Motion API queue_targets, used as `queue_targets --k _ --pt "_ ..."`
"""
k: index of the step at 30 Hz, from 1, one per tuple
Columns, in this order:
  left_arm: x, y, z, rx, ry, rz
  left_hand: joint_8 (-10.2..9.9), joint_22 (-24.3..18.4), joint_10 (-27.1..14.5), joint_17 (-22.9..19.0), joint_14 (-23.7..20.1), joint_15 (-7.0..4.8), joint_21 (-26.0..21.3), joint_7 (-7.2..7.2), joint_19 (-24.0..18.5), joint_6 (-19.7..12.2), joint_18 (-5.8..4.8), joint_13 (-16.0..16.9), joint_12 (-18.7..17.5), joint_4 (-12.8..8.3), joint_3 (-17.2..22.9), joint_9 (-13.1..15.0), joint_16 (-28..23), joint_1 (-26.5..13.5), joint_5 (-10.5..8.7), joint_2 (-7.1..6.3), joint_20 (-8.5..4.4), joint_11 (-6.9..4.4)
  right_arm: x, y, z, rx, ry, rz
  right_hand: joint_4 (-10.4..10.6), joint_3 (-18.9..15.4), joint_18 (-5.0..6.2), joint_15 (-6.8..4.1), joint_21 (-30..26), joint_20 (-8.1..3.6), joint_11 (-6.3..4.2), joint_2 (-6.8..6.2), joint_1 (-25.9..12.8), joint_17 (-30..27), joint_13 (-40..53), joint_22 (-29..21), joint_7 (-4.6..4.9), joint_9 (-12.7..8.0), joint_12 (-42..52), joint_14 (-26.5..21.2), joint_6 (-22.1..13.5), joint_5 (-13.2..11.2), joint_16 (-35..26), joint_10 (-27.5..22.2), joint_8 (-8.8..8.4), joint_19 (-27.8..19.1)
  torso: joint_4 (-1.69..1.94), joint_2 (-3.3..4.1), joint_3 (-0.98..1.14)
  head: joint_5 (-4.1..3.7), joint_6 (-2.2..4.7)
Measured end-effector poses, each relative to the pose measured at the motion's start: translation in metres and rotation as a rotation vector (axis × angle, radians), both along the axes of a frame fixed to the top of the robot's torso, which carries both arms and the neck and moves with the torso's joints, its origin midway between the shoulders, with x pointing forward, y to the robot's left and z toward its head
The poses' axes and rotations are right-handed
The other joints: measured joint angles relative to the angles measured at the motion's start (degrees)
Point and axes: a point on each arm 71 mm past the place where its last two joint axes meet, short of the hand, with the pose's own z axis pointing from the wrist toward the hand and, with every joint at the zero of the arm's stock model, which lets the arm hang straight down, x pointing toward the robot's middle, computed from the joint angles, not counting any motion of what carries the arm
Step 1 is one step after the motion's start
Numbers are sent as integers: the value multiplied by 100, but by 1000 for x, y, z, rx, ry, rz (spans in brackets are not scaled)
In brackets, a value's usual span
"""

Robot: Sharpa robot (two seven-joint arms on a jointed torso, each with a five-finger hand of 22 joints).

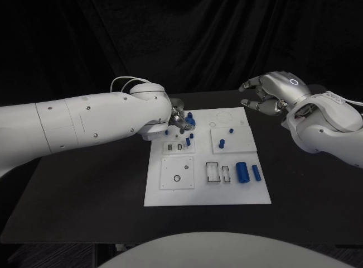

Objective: Assemble the parts on the task board

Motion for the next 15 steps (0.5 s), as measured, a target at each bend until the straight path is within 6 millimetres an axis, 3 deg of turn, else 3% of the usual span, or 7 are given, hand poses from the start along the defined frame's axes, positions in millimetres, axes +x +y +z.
queue_targets --k 15 --pt "10 4 -15 35 10 44 -137 -1 -18 -1 1 -41 0 -42 -20 226 1 -1 0 24 -24 74 0 -61 -122 1 -61 -59 0 1 0 -2 3 1 7 7 0 1 0 0 0 0 0 0 0 -1 0 -12 -22 1 40 62 0 0 2 0 -7 -5 44 59 2"
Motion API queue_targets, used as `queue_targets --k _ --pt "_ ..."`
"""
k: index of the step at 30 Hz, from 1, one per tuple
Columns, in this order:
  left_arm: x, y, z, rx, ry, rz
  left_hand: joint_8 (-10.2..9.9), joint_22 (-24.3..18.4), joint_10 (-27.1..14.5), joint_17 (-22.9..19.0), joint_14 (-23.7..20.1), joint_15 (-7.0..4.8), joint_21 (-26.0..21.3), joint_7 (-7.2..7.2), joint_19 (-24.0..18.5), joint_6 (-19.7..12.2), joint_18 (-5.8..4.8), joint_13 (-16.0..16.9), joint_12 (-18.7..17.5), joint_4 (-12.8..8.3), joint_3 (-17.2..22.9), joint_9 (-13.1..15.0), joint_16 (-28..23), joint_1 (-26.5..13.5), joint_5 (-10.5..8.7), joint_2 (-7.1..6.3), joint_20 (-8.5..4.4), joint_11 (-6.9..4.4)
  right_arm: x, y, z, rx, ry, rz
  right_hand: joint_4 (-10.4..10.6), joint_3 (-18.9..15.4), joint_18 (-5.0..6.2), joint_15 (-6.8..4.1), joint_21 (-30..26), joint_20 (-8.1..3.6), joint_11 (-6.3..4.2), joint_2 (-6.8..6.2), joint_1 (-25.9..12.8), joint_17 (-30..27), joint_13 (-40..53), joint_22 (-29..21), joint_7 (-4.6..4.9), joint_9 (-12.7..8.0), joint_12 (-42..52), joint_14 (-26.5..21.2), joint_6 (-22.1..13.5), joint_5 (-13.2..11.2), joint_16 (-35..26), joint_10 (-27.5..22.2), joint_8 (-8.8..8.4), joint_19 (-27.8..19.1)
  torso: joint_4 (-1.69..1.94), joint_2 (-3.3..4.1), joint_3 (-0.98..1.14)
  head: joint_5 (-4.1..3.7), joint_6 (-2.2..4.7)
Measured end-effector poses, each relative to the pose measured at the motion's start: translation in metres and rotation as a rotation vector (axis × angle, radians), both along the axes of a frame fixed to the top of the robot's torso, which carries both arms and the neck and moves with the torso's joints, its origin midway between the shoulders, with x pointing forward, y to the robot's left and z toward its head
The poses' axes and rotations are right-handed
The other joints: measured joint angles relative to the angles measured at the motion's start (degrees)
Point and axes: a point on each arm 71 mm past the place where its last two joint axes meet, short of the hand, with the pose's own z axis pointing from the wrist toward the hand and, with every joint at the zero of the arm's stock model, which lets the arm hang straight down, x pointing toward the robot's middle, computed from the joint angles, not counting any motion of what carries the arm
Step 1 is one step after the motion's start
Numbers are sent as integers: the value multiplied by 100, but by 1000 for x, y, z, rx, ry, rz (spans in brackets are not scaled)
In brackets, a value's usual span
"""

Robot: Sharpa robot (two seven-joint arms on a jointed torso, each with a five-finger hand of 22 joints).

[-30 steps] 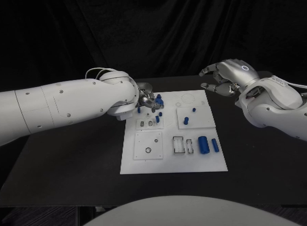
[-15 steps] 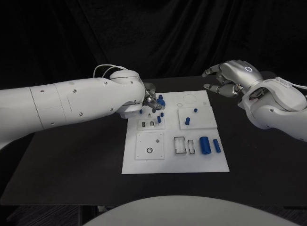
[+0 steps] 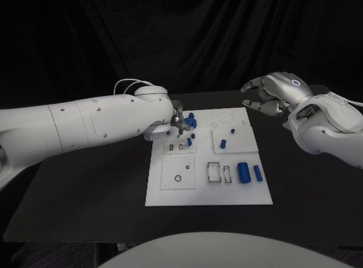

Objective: Assemble the parts on the task board

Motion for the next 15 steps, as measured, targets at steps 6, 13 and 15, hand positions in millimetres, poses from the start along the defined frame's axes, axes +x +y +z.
queue_targets --k 6,13,15 --pt "-2 -3 -8 -2 11 0 -30 0 20 0 0 0 0 -8 0 32 0 0 0 -16 -16 11 0 0 0 0 0 -21 1 2 0 0 0 3 0 0 0 14 0 0 0 0 0 0 0 0 0 0 0 15 0 0 0 0 19 0 -5 -6 0 -12 0" --pt "-3 -6 -13 -12 13 -5 -79 -1 21 0 0 1 0 -20 20 60 0 0 0 -16 -15 30 0 0 11 0 -20 -21 1 2 -1 -1 1 2 0 0 0 14 0 0 0 0 0 0 0 -1 0 -2 -29 14 0 0 0 0 19 0 -7 -18 2 10 0" --pt "-3 -6 -15 -14 13 -4 -89 -1 21 0 0 1 0 -20 20 60 1 0 0 -16 -15 32 0 1 25 0 -20 -21 1 1 -1 -1 1 1 0 0 0 15 0 0 0 0 0 0 0 -1 0 -5 -28 15 0 0 0 0 19 0 -7 -19 4 10 0"
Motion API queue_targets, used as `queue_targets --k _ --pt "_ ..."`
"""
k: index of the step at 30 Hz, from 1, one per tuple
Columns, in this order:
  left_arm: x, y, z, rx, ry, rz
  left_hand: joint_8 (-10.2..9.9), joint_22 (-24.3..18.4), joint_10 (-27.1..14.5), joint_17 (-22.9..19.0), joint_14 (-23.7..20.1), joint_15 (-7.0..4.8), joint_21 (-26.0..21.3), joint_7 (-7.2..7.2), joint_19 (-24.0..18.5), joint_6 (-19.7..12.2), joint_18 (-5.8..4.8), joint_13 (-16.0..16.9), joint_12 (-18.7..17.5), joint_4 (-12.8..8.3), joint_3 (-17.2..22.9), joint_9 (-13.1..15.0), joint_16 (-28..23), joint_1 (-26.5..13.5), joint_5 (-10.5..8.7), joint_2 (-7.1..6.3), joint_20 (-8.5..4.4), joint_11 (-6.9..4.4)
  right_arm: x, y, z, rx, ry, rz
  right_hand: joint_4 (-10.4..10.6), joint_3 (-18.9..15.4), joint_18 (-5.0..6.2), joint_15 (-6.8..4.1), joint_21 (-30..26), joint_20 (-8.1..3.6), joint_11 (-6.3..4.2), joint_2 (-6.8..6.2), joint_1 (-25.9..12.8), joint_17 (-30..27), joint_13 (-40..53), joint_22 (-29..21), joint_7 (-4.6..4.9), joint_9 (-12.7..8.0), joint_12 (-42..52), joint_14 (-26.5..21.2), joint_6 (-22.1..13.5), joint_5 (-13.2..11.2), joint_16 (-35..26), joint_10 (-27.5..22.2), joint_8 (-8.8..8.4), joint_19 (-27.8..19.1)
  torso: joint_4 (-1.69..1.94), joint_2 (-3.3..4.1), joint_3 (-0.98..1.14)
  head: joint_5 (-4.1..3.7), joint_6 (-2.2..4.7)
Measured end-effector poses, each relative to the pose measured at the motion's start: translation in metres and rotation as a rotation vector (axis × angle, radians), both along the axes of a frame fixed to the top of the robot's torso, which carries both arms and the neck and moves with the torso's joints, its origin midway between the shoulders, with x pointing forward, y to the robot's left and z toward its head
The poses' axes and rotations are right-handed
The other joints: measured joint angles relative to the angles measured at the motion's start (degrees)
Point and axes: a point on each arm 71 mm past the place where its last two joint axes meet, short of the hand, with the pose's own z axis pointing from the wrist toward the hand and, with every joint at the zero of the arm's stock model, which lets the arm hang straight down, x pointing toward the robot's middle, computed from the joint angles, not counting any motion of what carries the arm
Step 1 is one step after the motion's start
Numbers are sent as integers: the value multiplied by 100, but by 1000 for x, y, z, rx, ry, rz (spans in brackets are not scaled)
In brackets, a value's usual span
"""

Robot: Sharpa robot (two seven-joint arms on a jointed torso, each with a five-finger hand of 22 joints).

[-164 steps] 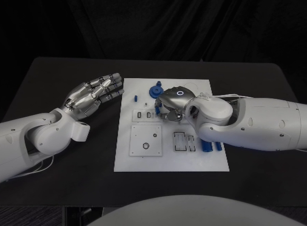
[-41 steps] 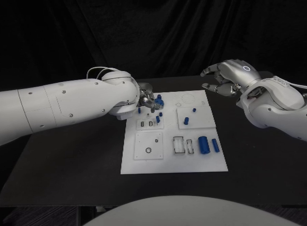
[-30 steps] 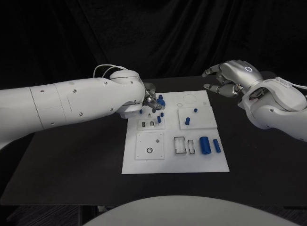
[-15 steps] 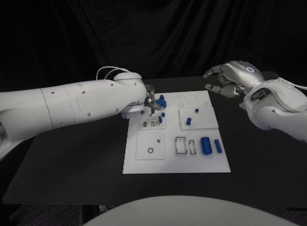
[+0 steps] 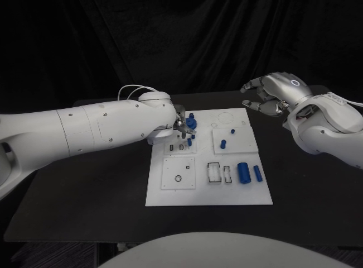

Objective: Assemble the parts on the task board

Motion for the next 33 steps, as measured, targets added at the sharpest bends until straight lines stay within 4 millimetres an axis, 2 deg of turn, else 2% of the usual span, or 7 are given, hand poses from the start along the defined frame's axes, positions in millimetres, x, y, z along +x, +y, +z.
queue_targets --k 3,14,33 --pt "0 1 -1 -5 -2 1 -29 0 0 0 -18 -17 -23 -2 0 26 0 0 0 0 0 15 0 0 38 0 0 0 0 0 0 -1 1 -1 0 0 0 0 0 0 0 0 0 0 0 0 0 0 0 0 0 0 0 0 0 0 -5 -3 2 3 0" --pt "-2 -1 -7 -27 -5 -2 -63 0 0 0 -21 -21 -23 -1 0 41 0 0 0 -17 17 34 0 1 69 -1 0 0 0 1 -3 -2 7 1 0 0 0 0 -25 0 0 0 0 0 0 4 0 1 -22 0 0 22 -22 0 0 0 -8 -35 8 -86 0" --pt "-3 1 -15 -25 4 14 -67 -1 -16 2 0 -41 -23 -21 0 103 0 -1 0 -17 17 50 0 1 69 -1 1 -14 -1 0 -5 -4 13 1 0 0 0 0 -25 0 0 0 0 0 0 3 20 -4 -22 0 20 22 -22 0 0 0 -5 -26 4 -116 0"
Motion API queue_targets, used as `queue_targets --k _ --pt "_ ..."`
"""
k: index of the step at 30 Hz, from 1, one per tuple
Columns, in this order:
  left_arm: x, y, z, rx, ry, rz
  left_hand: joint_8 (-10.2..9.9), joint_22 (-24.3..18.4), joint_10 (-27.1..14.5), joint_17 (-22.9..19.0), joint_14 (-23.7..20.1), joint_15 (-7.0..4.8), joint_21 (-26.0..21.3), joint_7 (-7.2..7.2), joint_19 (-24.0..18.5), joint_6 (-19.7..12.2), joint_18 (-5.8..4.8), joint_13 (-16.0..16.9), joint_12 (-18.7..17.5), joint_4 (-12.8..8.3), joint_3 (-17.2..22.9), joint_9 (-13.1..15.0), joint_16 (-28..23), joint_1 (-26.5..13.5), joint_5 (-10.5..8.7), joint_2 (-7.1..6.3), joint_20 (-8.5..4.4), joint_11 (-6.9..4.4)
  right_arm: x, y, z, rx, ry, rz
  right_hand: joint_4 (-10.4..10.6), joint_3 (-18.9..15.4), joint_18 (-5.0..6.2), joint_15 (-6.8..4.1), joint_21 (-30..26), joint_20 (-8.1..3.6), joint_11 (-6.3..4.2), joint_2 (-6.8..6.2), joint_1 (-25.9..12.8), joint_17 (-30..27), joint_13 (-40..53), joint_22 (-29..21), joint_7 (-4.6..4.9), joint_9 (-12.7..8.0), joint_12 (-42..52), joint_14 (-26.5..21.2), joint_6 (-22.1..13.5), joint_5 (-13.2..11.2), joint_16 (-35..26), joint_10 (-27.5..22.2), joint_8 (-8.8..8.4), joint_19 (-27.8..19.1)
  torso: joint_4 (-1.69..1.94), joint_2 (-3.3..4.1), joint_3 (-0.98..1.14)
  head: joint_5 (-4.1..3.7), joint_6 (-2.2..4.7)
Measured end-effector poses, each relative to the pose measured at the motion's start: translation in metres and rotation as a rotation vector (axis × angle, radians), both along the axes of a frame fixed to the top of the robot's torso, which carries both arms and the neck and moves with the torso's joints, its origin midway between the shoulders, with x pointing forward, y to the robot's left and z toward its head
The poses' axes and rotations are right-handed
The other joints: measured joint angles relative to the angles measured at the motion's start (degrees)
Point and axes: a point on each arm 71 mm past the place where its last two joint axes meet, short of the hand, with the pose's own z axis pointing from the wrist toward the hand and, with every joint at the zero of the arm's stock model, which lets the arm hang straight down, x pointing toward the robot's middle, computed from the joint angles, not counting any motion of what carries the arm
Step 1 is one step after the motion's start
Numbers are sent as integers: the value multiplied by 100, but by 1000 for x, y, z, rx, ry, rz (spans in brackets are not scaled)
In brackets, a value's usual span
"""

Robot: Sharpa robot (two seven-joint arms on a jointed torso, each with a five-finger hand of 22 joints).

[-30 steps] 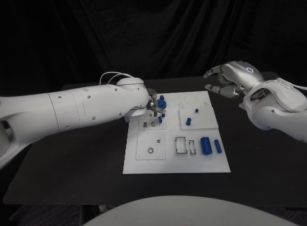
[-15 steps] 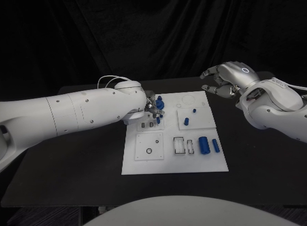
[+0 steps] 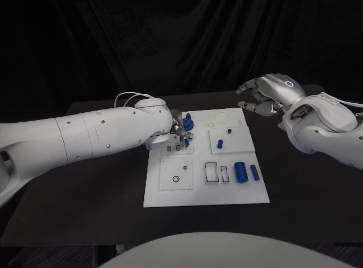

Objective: Assemble the parts on the task board

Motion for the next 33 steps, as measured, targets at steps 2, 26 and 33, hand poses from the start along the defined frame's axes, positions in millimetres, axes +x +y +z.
queue_targets --k 2,26,33 --pt "0 0 0 1 0 2 0 0 0 2 0 0 -11 0 0 0 0 0 0 0 0 3 0 0 0 0 0 0 0 0 0 0 1 0 0 0 0 0 0 0 0 0 0 0 0 0 0 0 0 0 0 0 0 0 0 0 0 0 0 -12 0" --pt "1 0 -9 6 10 17 -67 4 0 1 0 1 -44 0 -21 0 -1 0 0 0 0 31 0 0 0 0 -21 1 0 0 -1 -2 4 0 0 32 0 0 -27 20 0 0 0 0 0 -2 -20 -8 0 0 20 31 -22 0 0 20 6 -15 -4 -74 0" --pt "0 -1 -13 6 15 15 -133 3 1 0 0 1 -44 0 -21 0 0 0 0 0 0 49 0 0 35 0 -21 2 0 0 -1 -2 5 2 0 32 0 0 -28 20 0 0 0 0 0 -2 -20 -8 0 0 20 30 -22 0 0 20 1 -15 -3 -82 0"
